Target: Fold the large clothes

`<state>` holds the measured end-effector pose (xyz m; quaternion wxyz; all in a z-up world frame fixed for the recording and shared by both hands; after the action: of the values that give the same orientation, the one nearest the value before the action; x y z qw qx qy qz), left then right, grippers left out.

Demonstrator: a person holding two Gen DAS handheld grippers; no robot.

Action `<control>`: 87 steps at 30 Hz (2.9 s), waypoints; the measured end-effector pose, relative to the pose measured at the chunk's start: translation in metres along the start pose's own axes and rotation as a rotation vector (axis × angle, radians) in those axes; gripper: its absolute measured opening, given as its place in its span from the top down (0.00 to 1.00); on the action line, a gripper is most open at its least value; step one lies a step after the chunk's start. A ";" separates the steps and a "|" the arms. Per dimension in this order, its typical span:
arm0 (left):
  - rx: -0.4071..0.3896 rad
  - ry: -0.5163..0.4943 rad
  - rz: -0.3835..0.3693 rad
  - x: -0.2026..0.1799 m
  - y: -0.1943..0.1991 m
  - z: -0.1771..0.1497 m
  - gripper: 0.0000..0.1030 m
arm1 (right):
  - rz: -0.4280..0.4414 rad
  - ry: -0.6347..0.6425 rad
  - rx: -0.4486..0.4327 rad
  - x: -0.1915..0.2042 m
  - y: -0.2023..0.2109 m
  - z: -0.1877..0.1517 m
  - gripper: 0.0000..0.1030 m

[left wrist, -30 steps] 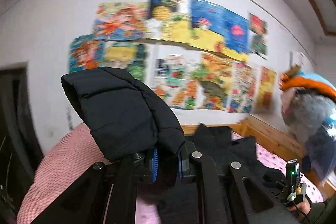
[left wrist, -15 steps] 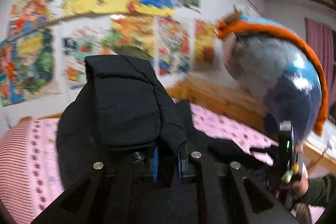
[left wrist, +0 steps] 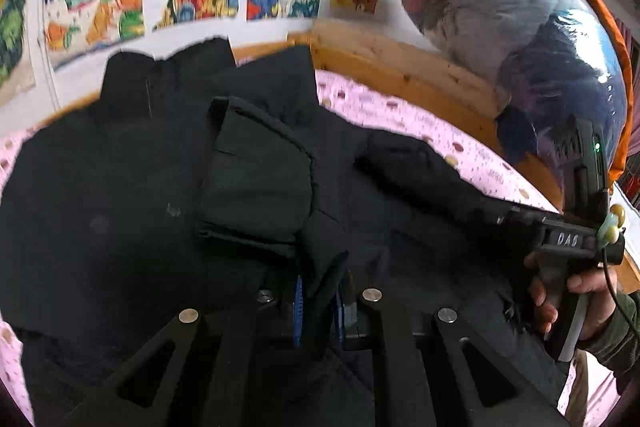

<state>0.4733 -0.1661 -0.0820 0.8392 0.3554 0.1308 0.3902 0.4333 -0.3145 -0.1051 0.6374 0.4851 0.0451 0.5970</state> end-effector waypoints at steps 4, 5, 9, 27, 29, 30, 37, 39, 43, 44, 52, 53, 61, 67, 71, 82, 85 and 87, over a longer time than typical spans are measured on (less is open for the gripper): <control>0.030 0.036 -0.065 0.002 -0.003 -0.010 0.84 | 0.011 -0.002 0.004 0.002 -0.003 -0.008 0.06; 0.035 0.041 -0.079 0.003 -0.002 -0.009 0.80 | 0.011 0.002 0.005 0.003 -0.005 -0.009 0.06; 0.019 0.051 -0.155 -0.004 0.014 -0.014 0.25 | 0.011 0.021 0.008 0.007 -0.004 -0.011 0.06; 0.165 0.433 0.222 0.160 0.076 -0.093 0.16 | -0.095 0.141 -0.108 0.039 0.023 -0.013 0.06; 0.167 0.556 0.211 0.182 0.074 -0.111 0.16 | -0.109 0.192 -0.123 0.047 0.030 -0.017 0.06; 0.169 0.602 0.210 0.190 0.073 -0.119 0.16 | -0.114 0.213 -0.116 0.052 0.033 -0.020 0.06; 0.152 0.799 0.143 0.226 0.055 -0.157 0.16 | -0.042 0.142 0.116 0.063 -0.006 -0.027 0.06; 0.151 0.791 0.139 0.229 0.053 -0.159 0.16 | -0.059 0.083 0.137 0.055 -0.024 -0.022 0.09; 0.152 0.761 0.169 0.231 0.059 -0.157 0.16 | -0.085 0.003 0.199 0.045 -0.048 -0.024 0.48; 0.148 0.752 0.182 0.232 0.062 -0.157 0.17 | -0.091 0.013 0.198 0.046 -0.049 -0.025 0.51; 0.143 0.776 0.191 0.242 0.068 -0.165 0.17 | -0.120 0.261 0.088 0.089 -0.020 -0.020 0.97; 0.142 0.767 0.193 0.240 0.068 -0.164 0.17 | -0.130 0.291 0.052 0.096 -0.015 -0.013 0.97; 0.174 0.687 0.257 0.239 0.072 -0.156 0.17 | -0.267 0.366 -0.192 0.113 0.005 0.067 0.97; 0.211 0.705 0.216 0.240 0.056 -0.166 0.17 | -0.391 0.356 -0.154 0.072 -0.046 0.069 0.97; 0.200 0.715 0.213 0.238 0.060 -0.168 0.17 | -0.409 0.380 -0.144 0.064 -0.062 0.055 0.96; -0.049 0.355 0.351 0.215 0.106 -0.075 0.17 | -0.229 0.506 -0.220 0.138 -0.035 0.055 0.42; -0.028 0.334 0.326 0.214 0.082 -0.061 0.17 | -0.184 0.520 -0.116 0.150 -0.064 0.043 0.42; 0.001 0.353 0.298 0.218 0.062 -0.058 0.17 | -0.202 0.535 -0.054 0.147 -0.086 0.036 0.42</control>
<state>0.5535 0.0532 -0.0674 0.7364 0.2972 0.2220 0.5658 0.5600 -0.2004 -0.0674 0.6720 0.2860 0.2438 0.6381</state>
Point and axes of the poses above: each gripper's, at about its wrist camera, not at the fingertips, and y roughly against the way its jaws point, x to its left, z to its top, the point moved 9 cm from there along -y, roughly the way its jaws point, and after that the axes turned 14 degrees about -y, right-handed, at the moved point
